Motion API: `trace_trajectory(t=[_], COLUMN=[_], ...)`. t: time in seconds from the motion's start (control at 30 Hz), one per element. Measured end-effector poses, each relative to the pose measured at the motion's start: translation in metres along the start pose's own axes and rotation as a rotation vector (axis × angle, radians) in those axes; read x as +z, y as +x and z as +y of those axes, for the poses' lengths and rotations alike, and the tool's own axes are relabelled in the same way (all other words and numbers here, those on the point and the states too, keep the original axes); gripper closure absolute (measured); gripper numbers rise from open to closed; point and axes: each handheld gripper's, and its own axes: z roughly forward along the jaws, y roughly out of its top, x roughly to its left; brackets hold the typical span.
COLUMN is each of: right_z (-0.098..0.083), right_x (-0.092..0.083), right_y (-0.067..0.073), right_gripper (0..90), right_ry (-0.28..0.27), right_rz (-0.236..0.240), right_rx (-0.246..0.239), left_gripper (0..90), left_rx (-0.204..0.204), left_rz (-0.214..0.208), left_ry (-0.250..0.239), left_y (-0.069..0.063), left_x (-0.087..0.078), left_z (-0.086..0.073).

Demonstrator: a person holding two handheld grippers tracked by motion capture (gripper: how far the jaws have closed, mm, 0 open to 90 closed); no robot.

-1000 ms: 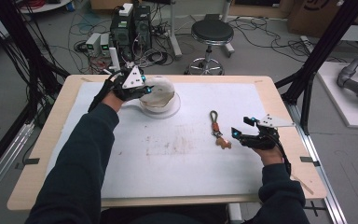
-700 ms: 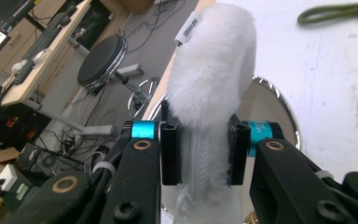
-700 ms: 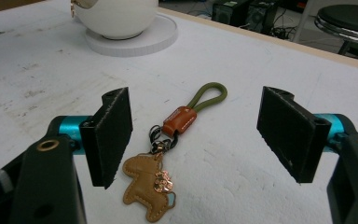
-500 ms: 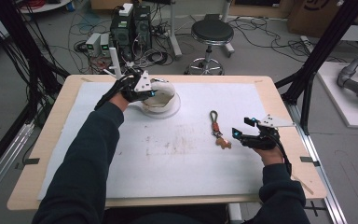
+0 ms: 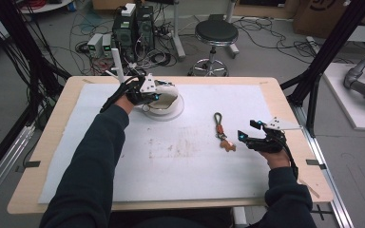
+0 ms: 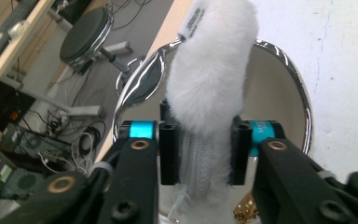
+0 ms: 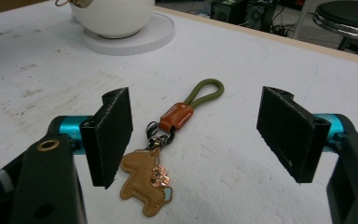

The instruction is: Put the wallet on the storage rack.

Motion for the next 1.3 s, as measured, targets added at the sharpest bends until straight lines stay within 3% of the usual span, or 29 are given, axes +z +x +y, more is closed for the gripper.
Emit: trace_trajectory(t=[0.07,0.1,0.13,0.17,0.2,0.23,0.27,0.3,0.33,0.4,0.53,0.6,0.73,0.8,1.03,1.3], right_z=[0.000,0.000,0.000,0.000,0.000,0.000,0.000,0.000,0.000,0.000,0.000,0.001,0.001,0.001,0.001,0.002], right_x=[0.000,0.000,0.000,0.000,-0.001,-0.001,-0.001,-0.002,-0.002,-0.002,-0.002,-0.002,-0.002,-0.001,-0.002,0.001], right_y=[0.000,0.000,0.001,0.001,0.001,0.000,0.000,0.000,0.000,-0.001,-0.001,-0.001,-0.001,-0.002,-0.001,0.001], right_gripper=[27.0,27.0,27.0,27.1,27.1,27.1,27.1,27.0,27.1,27.1,27.1,27.0,27.0,27.0,27.0,27.0], right_ry=[-0.003,-0.003,-0.002,-0.003,-0.002,-0.005,-0.005,-0.003,-0.005,-0.006,0.000,0.009,0.013,0.016,0.024,0.035], right_rz=[0.002,0.001,0.001,0.001,0.000,-0.003,-0.004,-0.005,-0.007,-0.009,-0.018,-0.032,-0.049,-0.056,-0.064,-0.073], right_rx=[0.002,0.002,0.003,0.004,0.007,0.002,0.004,0.011,0.007,0.005,0.004,-0.003,0.004,0.007,0.008,0.009], left_gripper=[52.9,49.8,47.6,45.0,42.6,40.9,40.8,40.0,38.3,37.5,36.8,32.2,30.4,23.3,21.7,21.7], left_rx=[-0.094,-0.094,-0.177,-0.226,-0.226,-0.264,-0.352,-0.391,-0.391,-0.472,-0.597,-0.647,-0.682,-0.699,-0.716,-0.715], left_rz=[0.009,0.009,0.004,0.001,0.001,0.002,0.000,0.000,0.000,-0.004,-0.001,0.016,0.060,0.084,0.162,0.171], left_ry=[-0.008,-0.008,-0.053,-0.072,-0.072,-0.096,-0.152,-0.179,-0.179,-0.229,-0.293,-0.316,-0.344,-0.338,-0.335,-0.314], left_y=[0.000,0.000,-0.002,-0.003,-0.003,-0.004,-0.006,-0.006,-0.006,-0.007,-0.013,-0.019,-0.033,-0.037,-0.051,-0.063], left_x=[-0.003,-0.003,-0.007,-0.009,-0.009,-0.013,-0.021,-0.026,-0.026,-0.037,-0.056,-0.065,-0.080,-0.085,-0.102,-0.108], left_z=[-0.003,-0.003,-0.008,-0.010,-0.010,-0.013,-0.019,-0.022,-0.022,-0.027,-0.035,-0.041,-0.058,-0.067,-0.089,-0.098])
